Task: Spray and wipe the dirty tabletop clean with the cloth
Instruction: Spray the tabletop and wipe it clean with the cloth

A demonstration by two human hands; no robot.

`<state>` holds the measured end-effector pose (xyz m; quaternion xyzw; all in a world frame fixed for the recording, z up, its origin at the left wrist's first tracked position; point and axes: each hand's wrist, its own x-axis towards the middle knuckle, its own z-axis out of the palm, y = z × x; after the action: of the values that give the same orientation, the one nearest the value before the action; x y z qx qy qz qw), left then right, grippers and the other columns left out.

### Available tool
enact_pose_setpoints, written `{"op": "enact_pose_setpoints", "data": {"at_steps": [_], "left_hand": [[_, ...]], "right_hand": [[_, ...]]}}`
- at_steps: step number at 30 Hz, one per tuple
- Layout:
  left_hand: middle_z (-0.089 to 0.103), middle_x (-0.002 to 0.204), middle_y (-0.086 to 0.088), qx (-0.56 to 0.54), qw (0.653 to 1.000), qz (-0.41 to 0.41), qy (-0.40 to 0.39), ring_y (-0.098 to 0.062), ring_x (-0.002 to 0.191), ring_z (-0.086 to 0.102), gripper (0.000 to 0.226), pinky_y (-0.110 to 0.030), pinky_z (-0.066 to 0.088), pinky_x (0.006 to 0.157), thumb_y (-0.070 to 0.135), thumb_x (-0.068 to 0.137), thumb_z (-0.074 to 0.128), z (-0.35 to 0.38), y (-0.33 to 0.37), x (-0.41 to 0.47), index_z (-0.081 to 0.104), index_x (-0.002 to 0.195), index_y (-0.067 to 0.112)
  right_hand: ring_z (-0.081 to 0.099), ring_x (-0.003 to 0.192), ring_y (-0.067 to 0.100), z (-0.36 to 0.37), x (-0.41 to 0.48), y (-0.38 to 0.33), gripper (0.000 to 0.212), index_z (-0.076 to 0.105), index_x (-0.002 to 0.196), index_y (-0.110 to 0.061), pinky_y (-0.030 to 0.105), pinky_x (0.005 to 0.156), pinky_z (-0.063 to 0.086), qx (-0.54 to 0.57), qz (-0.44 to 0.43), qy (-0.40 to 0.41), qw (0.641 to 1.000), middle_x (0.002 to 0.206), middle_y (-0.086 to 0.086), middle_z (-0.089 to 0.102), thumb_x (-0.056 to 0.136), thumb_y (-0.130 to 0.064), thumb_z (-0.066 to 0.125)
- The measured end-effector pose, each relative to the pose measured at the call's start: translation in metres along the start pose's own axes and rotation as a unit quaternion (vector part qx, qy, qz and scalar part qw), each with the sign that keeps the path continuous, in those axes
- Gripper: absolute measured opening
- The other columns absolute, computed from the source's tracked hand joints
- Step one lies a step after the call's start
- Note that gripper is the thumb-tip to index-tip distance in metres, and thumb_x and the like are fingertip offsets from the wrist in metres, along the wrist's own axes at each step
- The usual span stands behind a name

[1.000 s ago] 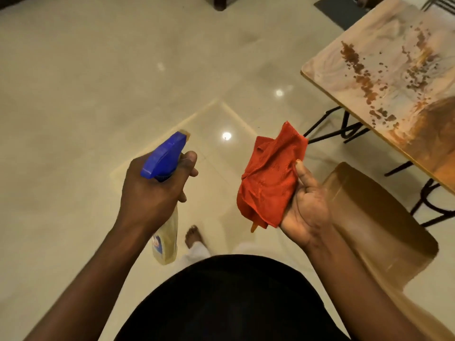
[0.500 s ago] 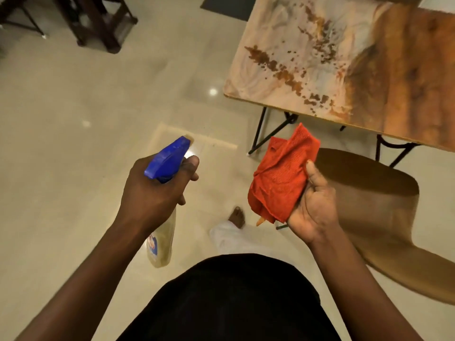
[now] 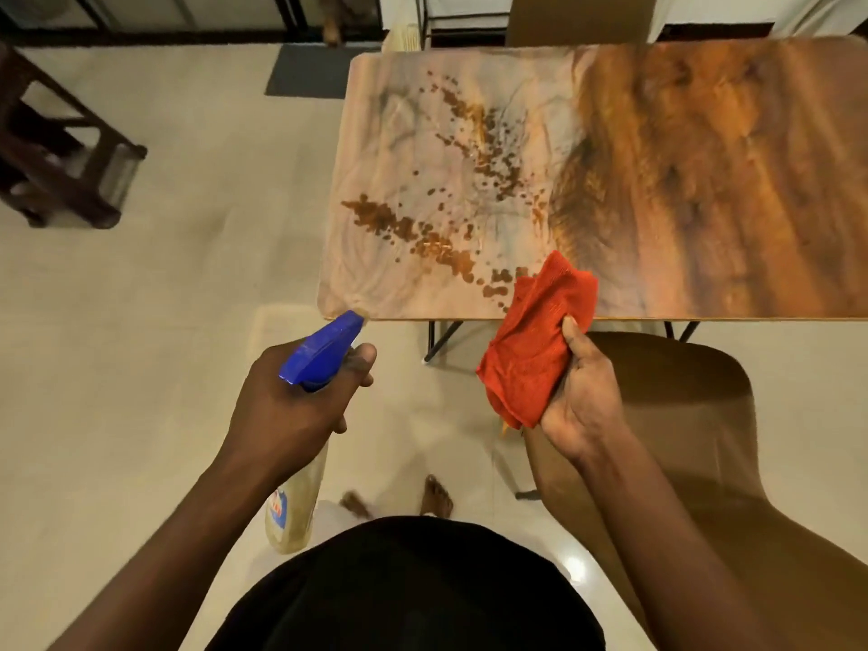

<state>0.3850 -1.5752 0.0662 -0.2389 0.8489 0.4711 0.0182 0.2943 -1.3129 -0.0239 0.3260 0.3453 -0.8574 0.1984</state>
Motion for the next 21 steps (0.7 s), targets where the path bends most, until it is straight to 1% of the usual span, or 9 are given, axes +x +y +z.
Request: {"op": "enact_pose_setpoints", "data": {"at_steps": [4, 8, 10, 12, 14, 16, 18, 20, 21], "left_hand": [[0.072, 0.052, 0.003, 0.019, 0.999, 0.013, -0.026, -0.014, 0.047, 0.069, 0.035, -0.027, 0.047, 0.064, 0.052, 0.099, 0.071, 0.015, 0.012, 0.050, 0.081, 0.081, 0.024], [0.072, 0.052, -0.003, 0.040, 0.998, 0.017, -0.046, -0.011, 0.045, 0.067, 0.040, -0.028, 0.048, 0.063, 0.057, 0.098, 0.070, 0.030, 0.020, 0.100, 0.082, 0.080, 0.023], [0.072, 0.052, -0.003, 0.057, 0.997, 0.012, -0.057, -0.012, 0.047, 0.068, 0.044, -0.031, 0.051, 0.064, 0.059, 0.097, 0.070, 0.036, 0.022, 0.127, 0.081, 0.076, 0.022], [0.072, 0.053, 0.000, 0.063, 0.995, 0.013, -0.070, -0.013, 0.049, 0.070, 0.043, -0.031, 0.052, 0.066, 0.059, 0.097, 0.069, 0.041, 0.024, 0.153, 0.080, 0.078, 0.023], [0.073, 0.055, 0.010, 0.064, 0.994, 0.015, -0.090, -0.013, 0.049, 0.071, 0.038, -0.029, 0.050, 0.066, 0.057, 0.098, 0.069, 0.043, 0.026, 0.181, 0.080, 0.082, 0.025], [0.072, 0.056, 0.021, 0.066, 0.992, 0.016, -0.106, -0.012, 0.050, 0.071, 0.035, -0.027, 0.048, 0.065, 0.055, 0.099, 0.068, 0.044, 0.029, 0.203, 0.080, 0.085, 0.025], [0.071, 0.056, 0.025, 0.068, 0.990, 0.010, -0.119, -0.012, 0.052, 0.072, 0.035, -0.025, 0.048, 0.065, 0.055, 0.099, 0.067, 0.045, 0.030, 0.224, 0.080, 0.089, 0.024], [0.071, 0.056, 0.026, 0.065, 0.990, 0.005, -0.121, -0.013, 0.053, 0.073, 0.034, -0.023, 0.048, 0.065, 0.053, 0.099, 0.068, 0.045, 0.032, 0.241, 0.080, 0.093, 0.021], [0.071, 0.056, 0.026, 0.063, 0.991, 0.004, -0.118, -0.014, 0.054, 0.073, 0.034, -0.023, 0.048, 0.065, 0.051, 0.099, 0.068, 0.044, 0.033, 0.246, 0.080, 0.094, 0.020]], "right_hand": [[0.079, 0.112, 0.030, -0.002, 0.026, -0.021, 0.036, 0.069, 0.133, -0.016, 0.056, 0.094, 0.060, 0.011, -0.041, 0.070, 0.997, 0.127, 0.013, 0.080, 0.112, -0.041, 0.055], [0.080, 0.104, 0.031, -0.007, 0.068, -0.048, 0.030, 0.069, 0.127, -0.018, 0.053, 0.078, 0.063, -0.005, -0.064, 0.154, 0.986, 0.116, 0.010, 0.083, 0.110, -0.041, 0.061], [0.078, 0.105, 0.031, -0.008, 0.097, -0.067, 0.023, 0.067, 0.123, -0.022, 0.053, 0.083, 0.062, -0.045, -0.104, 0.196, 0.974, 0.110, 0.007, 0.083, 0.110, -0.040, 0.061], [0.072, 0.115, 0.028, -0.012, 0.129, -0.083, 0.028, 0.062, 0.135, -0.025, 0.050, 0.097, 0.057, -0.140, -0.152, 0.237, 0.949, 0.116, -0.001, 0.075, 0.113, -0.041, 0.055], [0.061, 0.133, 0.029, -0.016, 0.163, -0.096, 0.046, 0.053, 0.155, -0.020, 0.044, 0.107, 0.048, -0.245, -0.187, 0.272, 0.912, 0.132, -0.002, 0.067, 0.116, -0.043, 0.047], [0.053, 0.145, 0.036, -0.025, 0.202, -0.101, 0.057, 0.043, 0.163, -0.016, 0.047, 0.115, 0.043, -0.376, -0.180, 0.294, 0.860, 0.151, 0.009, 0.060, 0.116, -0.049, 0.041], [0.027, 0.163, 0.041, -0.025, 0.236, -0.094, 0.066, 0.024, 0.172, -0.016, 0.059, 0.131, 0.021, -0.533, -0.141, 0.303, 0.777, 0.175, 0.014, 0.034, 0.117, -0.051, 0.033], [-0.005, 0.169, 0.035, -0.012, 0.260, -0.067, 0.071, 0.002, 0.175, -0.015, 0.063, 0.133, -0.005, -0.669, -0.129, 0.288, 0.673, 0.184, 0.008, 0.001, 0.117, -0.051, 0.022], [-0.012, 0.168, 0.034, 0.000, 0.267, -0.048, 0.073, -0.005, 0.175, -0.016, 0.064, 0.132, -0.009, -0.718, -0.132, 0.275, 0.626, 0.183, 0.006, -0.008, 0.115, -0.054, 0.016]]}}
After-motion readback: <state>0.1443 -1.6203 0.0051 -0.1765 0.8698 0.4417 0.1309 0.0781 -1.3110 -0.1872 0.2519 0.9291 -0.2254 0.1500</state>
